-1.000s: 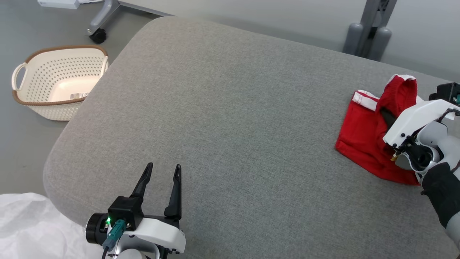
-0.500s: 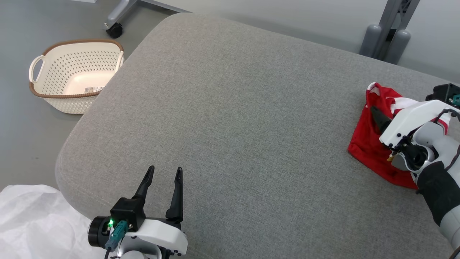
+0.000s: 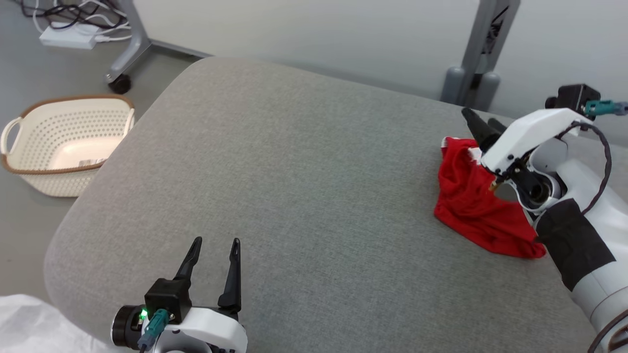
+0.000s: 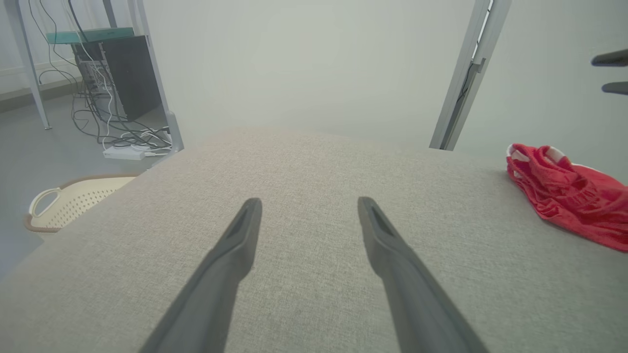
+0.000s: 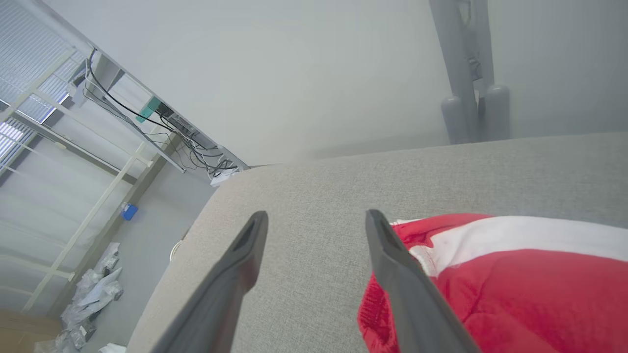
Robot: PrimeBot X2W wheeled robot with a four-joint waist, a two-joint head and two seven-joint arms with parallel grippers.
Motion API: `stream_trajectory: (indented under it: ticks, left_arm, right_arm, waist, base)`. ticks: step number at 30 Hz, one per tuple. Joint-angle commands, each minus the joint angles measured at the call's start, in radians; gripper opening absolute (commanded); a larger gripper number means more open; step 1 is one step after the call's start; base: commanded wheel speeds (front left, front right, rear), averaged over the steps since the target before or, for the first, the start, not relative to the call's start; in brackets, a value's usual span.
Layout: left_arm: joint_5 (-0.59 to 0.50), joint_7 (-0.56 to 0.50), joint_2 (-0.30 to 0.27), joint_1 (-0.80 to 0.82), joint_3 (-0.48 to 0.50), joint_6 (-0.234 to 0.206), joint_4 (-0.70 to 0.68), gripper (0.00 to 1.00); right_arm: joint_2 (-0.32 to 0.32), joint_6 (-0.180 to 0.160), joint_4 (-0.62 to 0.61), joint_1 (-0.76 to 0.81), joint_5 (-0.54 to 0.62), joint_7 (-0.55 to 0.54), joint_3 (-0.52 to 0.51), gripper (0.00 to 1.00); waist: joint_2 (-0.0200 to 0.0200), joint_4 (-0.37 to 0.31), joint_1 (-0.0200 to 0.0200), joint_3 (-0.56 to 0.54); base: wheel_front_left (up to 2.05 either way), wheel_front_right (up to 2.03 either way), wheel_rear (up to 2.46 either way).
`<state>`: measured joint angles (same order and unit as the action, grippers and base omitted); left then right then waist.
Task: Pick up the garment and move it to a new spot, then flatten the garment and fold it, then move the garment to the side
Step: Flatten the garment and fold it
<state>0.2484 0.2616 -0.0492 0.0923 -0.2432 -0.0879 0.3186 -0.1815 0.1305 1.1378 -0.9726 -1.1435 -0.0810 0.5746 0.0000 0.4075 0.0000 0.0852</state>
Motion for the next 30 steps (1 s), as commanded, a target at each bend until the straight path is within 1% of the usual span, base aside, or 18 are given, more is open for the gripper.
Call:
stream_trajectory:
  ticks: [1,4,9,11,12,14,16,19,21,23,26,28,30]
  left_arm:
    - [-0.008,0.003,-0.004,-0.002,0.008,0.01,-0.008,1.0]
    - [-0.016,0.003,-0.004,-0.01,0.02,0.013,-0.016,1.0]
    - [-0.027,0.003,-0.004,-0.01,0.043,0.011,-0.048,1.0]
    - [-0.028,0.003,-0.004,-0.008,0.052,0.01,-0.062,1.0]
    - [-0.028,0.003,-0.004,-0.008,0.052,0.01,-0.062,1.0]
    - [-0.025,0.003,-0.004,-0.005,0.059,0.007,-0.076,1.0]
    - [-0.023,0.003,-0.004,-0.001,0.064,0.003,-0.088,1.0]
    - [-0.016,0.003,-0.004,0.007,0.08,-0.005,-0.101,1.0]
    - [-0.01,0.003,-0.004,0.011,0.091,-0.012,-0.107,1.0]
    - [-0.006,0.003,-0.004,0.011,0.102,-0.016,-0.113,1.0]
    - [-0.007,0.003,-0.004,0.006,0.116,-0.018,-0.118,1.0]
    - [-0.007,0.003,-0.004,0.001,0.121,-0.018,-0.118,1.0]
    - [0.009,0.003,-0.004,-0.004,0.128,-0.016,-0.114,1.0]
  right_arm:
    - [-0.011,0.0,-0.038,-0.002,-0.008,0.026,0.0,1.0]
    - [-0.05,0.0,-0.099,0.011,0.034,0.101,0.028,1.0]
    - [-0.128,0.0,-0.156,0.052,0.134,0.284,0.079,1.0]
    - [-0.157,0.0,-0.174,0.072,0.159,0.323,0.078,1.0]
    - [-0.157,0.0,-0.174,0.072,0.159,0.323,0.078,1.0]
    - [-0.189,0.0,-0.198,0.103,0.2,0.342,0.079,1.0]
    - [-0.222,0.0,-0.233,0.134,0.242,0.348,0.046,1.0]
    - [-0.256,0.0,-0.338,0.213,0.346,0.346,-0.077,1.0]
    - [-0.254,0.0,-0.417,0.291,0.434,0.345,-0.177,1.0]
    - [-0.236,0.0,-0.504,0.37,0.53,0.346,-0.278,1.0]
    - [-0.175,0.0,-0.619,0.505,0.658,0.346,-0.408,1.0]
    - [-0.13,0.0,-0.684,0.589,0.738,0.345,-0.465,1.0]
    - [-0.08,0.0,-0.727,0.657,0.783,0.345,-0.512,1.0]
  waist:
    - [0.0,-0.039,0.0,-0.03]
    - [0.0,-0.076,0.0,-0.049]
    - [0.0,-0.137,0.0,-0.072]
    - [0.0,-0.162,0.0,-0.078]
    - [0.0,-0.162,0.0,-0.078]
    - [0.0,-0.186,0.0,-0.081]
    - [0.0,-0.209,0.0,-0.082]
    - [0.0,-0.243,0.0,-0.08]
    - [0.0,-0.265,0.0,-0.079]
    - [0.0,-0.285,0.0,-0.077]
    - [0.0,-0.311,0.0,-0.076]
    - [0.0,-0.321,0.0,-0.075]
    - [0.0,-0.328,0.0,-0.075]
  base:
    - [0.0,0.0,0.0]
    - [0.0,0.0,0.0]
    - [0.0,0.0,0.0]
    - [0.0,0.0,0.0]
    - [0.0,0.0,0.0]
    - [0.0,0.0,0.0]
    - [0.0,0.0,0.0]
    - [0.0,0.0,0.0]
    - [0.0,0.0,0.0]
    - [0.0,0.0,0.0]
    - [0.0,0.0,0.0]
    - [0.0,0.0,0.0]
    - [0.0,0.0,0.0]
